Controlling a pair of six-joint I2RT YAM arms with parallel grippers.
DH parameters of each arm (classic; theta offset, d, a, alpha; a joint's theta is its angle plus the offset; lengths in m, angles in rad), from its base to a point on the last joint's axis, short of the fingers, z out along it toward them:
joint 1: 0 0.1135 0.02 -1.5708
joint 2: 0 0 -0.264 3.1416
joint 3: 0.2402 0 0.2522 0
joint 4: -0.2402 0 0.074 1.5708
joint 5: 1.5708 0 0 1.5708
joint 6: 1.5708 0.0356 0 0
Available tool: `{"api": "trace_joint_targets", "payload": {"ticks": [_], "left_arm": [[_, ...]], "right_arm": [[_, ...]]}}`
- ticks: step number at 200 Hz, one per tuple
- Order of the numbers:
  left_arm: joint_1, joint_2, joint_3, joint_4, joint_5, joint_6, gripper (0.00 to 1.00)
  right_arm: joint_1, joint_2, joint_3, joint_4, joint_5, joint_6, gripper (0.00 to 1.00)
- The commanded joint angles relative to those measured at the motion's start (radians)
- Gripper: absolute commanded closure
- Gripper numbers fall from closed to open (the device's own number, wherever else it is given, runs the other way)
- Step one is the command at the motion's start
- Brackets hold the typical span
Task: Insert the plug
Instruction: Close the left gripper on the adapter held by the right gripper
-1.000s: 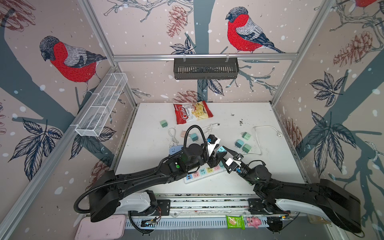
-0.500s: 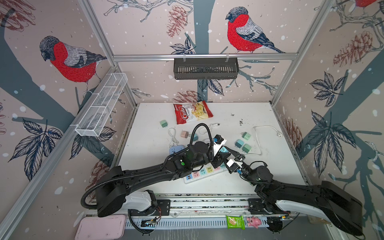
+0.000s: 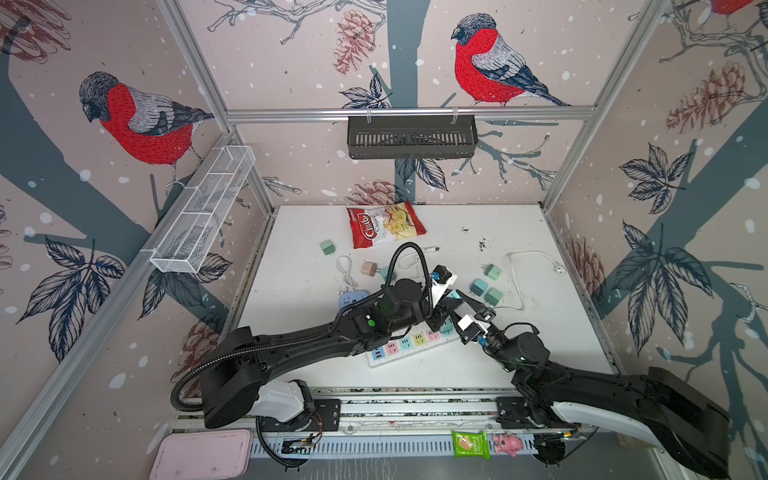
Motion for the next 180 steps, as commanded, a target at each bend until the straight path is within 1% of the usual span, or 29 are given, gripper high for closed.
{"api": "trace_joint_targets", "payload": {"ticks": [1,19,32,52,67,80,82,83,84,86,87,90,96,97,98,99,100,101,103,122,142,180], "left_arm": [[-0.005,0.010,0.005,-0.087,0.078,0.026,0.76],[-0.005,0.016,0.010,-0.090,0.096,0.030,0.82],[-0.006,0.023,0.016,-0.097,0.110,0.035,0.88],[-0.006,0.034,0.027,-0.104,0.120,0.036,0.97],[-0.005,0.038,0.028,-0.105,0.120,0.035,1.00],[-0.006,0.035,0.028,-0.104,0.113,0.034,1.00],[-0.006,0.035,0.028,-0.104,0.112,0.034,1.00],[-0.006,0.035,0.028,-0.104,0.111,0.033,1.00],[-0.006,0.035,0.027,-0.104,0.110,0.033,1.00],[-0.006,0.034,0.026,-0.104,0.107,0.032,1.00],[-0.006,0.033,0.027,-0.104,0.105,0.032,1.00],[-0.006,0.031,0.027,-0.104,0.100,0.032,1.00],[-0.006,0.028,0.025,-0.103,0.089,0.030,1.00],[-0.005,0.028,0.025,-0.103,0.086,0.030,1.00],[-0.005,0.027,0.024,-0.103,0.084,0.030,1.00],[-0.005,0.026,0.023,-0.104,0.081,0.029,1.00],[-0.006,0.027,0.023,-0.104,0.078,0.029,1.00],[-0.006,0.025,0.023,-0.104,0.075,0.029,1.00],[-0.007,0.023,0.022,-0.104,0.072,0.028,1.00],[-0.005,0.012,0.015,-0.101,-0.002,0.015,1.00],[0.001,-0.003,0.002,-0.104,-0.112,-0.005,1.00],[0.044,-0.062,-0.058,-0.061,-0.216,-0.018,1.00]], "right_arm": [[-0.002,-0.012,0.003,0.087,0.023,0.009,1.00],[-0.003,-0.019,0.004,0.078,0.004,0.007,0.99],[0.000,-0.023,0.003,0.071,-0.015,0.005,0.96],[-0.001,-0.021,0.004,0.073,-0.026,0.007,0.83],[0.001,-0.023,0.002,0.084,-0.019,0.014,0.72],[-0.001,-0.023,-0.005,0.104,-0.009,0.028,0.63],[-0.001,-0.022,-0.005,0.108,-0.007,0.031,0.60],[-0.001,-0.022,-0.006,0.112,-0.007,0.033,0.55],[-0.001,-0.022,-0.006,0.112,-0.007,0.033,0.55],[0.000,-0.021,-0.008,0.117,-0.006,0.036,0.50],[0.000,-0.021,-0.010,0.119,-0.006,0.038,0.46],[0.000,-0.020,-0.010,0.122,-0.007,0.040,0.44],[0.000,-0.017,-0.012,0.130,-0.013,0.041,0.34],[0.000,-0.015,-0.012,0.131,-0.015,0.043,0.31],[0.001,-0.014,-0.012,0.132,-0.016,0.043,0.25],[0.001,-0.013,-0.014,0.132,-0.016,0.043,0.13],[0.000,-0.013,-0.015,0.133,-0.017,0.044,0.06],[-0.001,-0.012,-0.014,0.134,-0.019,0.045,0.03],[0.001,-0.010,-0.015,0.136,-0.019,0.046,0.01],[0.001,0.023,-0.008,0.155,-0.008,0.063,0.00],[0.001,0.078,-0.009,0.225,0.040,0.124,0.00],[0.006,0.177,-0.024,0.361,0.094,0.250,0.00]]}}
